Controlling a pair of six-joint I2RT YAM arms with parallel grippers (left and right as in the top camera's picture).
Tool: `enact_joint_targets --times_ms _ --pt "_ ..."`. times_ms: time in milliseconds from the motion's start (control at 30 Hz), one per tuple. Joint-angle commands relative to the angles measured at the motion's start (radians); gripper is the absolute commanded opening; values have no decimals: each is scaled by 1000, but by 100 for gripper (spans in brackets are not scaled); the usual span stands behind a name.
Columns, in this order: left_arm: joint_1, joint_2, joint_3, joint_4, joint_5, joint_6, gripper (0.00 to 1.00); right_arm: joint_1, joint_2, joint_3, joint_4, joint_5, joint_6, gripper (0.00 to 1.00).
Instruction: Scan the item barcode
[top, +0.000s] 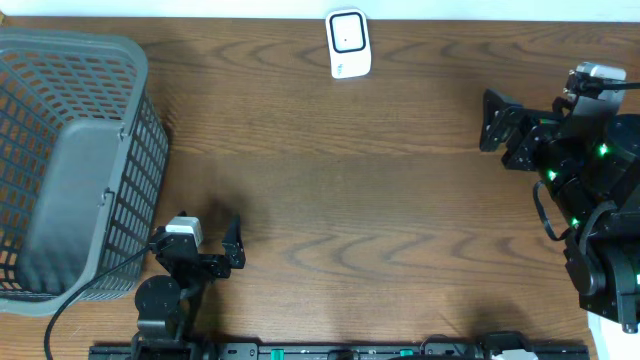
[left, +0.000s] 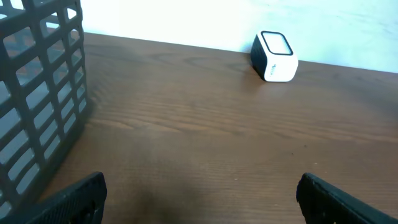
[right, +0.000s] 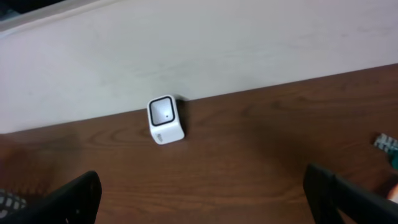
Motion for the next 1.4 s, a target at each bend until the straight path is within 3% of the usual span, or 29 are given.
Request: enact_joint_targets --times_ms 0,367,567,1067,1367 --pt "2 -2 -14 -31 13 17 98 8 -3 5 -1 13 13 99" --pt "2 -2 -14 -31 13 17 98 3 74 -14 -1 63 9 99" --pt "2 -2 -14 -31 13 17 98 2 -33 -121 31 103 10 99" --pt "2 -2 -14 -31 13 17 98 1 -636 -811 487 166 10 99" --pt "2 -2 -14 -31 13 17 98 -1 -846 -1151 859 151 38 99"
